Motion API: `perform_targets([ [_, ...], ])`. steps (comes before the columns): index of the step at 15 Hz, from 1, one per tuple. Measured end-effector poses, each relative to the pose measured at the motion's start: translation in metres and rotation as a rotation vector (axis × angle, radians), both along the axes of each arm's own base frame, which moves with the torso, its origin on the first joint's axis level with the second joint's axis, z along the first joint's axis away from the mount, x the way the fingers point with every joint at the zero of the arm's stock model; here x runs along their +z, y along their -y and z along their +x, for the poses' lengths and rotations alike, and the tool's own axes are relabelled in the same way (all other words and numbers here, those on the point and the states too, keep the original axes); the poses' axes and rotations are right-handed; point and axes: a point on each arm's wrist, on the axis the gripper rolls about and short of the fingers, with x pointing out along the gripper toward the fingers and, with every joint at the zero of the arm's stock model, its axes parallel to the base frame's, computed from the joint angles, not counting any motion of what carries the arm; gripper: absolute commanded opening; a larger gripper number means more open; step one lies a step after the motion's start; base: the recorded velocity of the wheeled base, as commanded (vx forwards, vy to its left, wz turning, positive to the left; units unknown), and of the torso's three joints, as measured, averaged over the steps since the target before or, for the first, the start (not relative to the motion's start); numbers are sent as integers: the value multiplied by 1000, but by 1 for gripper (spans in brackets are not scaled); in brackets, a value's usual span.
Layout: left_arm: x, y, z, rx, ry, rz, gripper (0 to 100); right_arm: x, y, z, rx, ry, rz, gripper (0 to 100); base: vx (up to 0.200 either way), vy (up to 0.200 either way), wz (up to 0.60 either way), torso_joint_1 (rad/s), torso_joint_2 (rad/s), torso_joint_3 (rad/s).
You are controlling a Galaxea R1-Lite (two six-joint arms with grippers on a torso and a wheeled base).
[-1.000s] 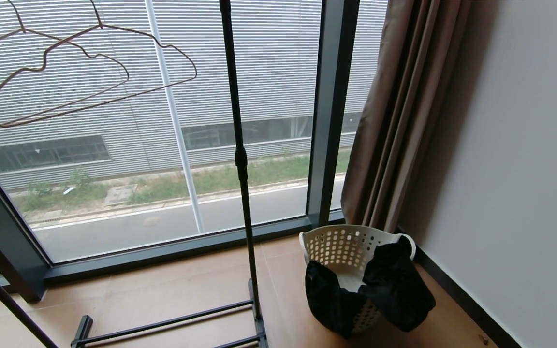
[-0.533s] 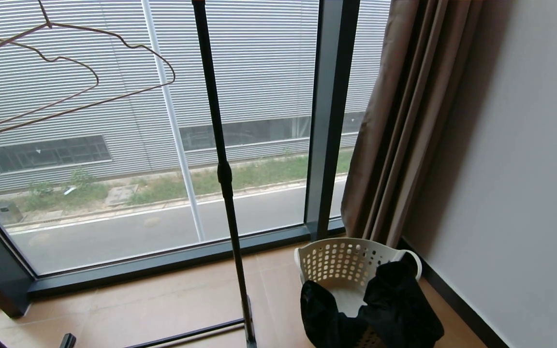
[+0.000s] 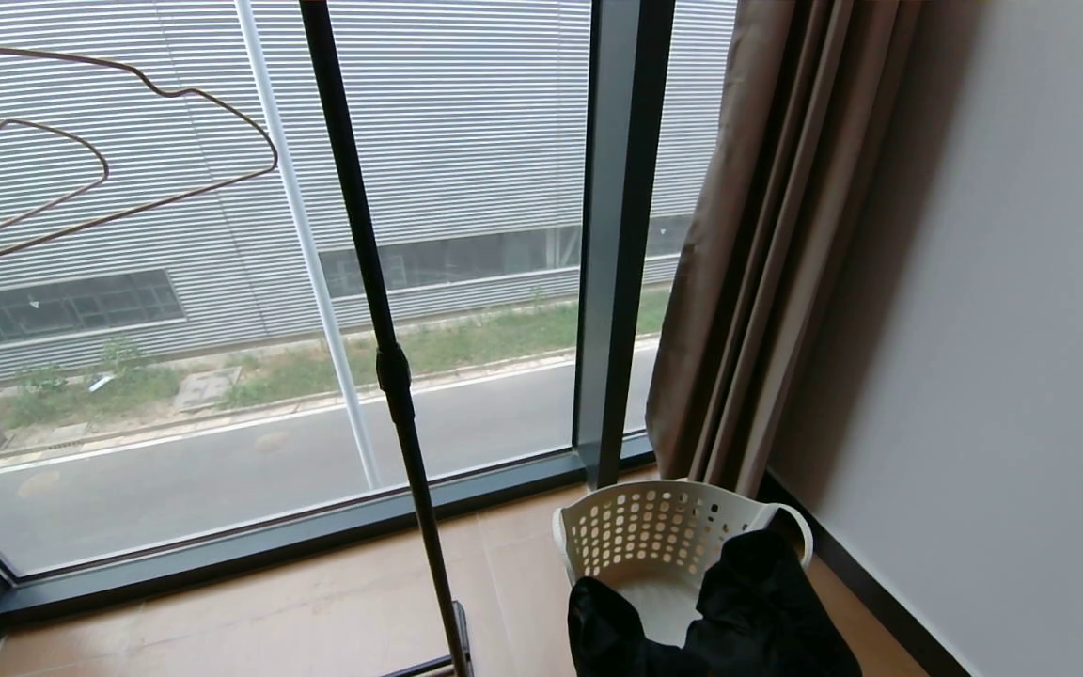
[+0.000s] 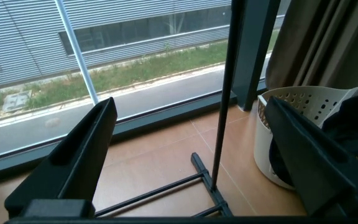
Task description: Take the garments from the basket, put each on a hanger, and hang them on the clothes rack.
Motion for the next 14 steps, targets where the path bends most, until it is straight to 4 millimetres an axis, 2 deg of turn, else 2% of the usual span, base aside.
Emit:
perform_targets([
  [1, 0, 0, 0, 0, 0, 0, 100, 0, 0, 0, 0, 0, 0, 100, 0, 0, 0, 0, 0, 0],
  [4, 0, 0, 0, 0, 0, 0, 100, 0, 0, 0, 0, 0, 0, 100, 0, 0, -600, -1, 4, -1],
  [13, 0, 0, 0, 1, 0, 1, 100, 0, 0, 0, 0, 0, -1, 100, 0, 0, 0, 0, 0, 0],
  [14, 0, 0, 0, 2, 0, 3, 100, 0, 0, 0, 0, 0, 0, 100, 0, 0, -600, 2, 2, 2],
])
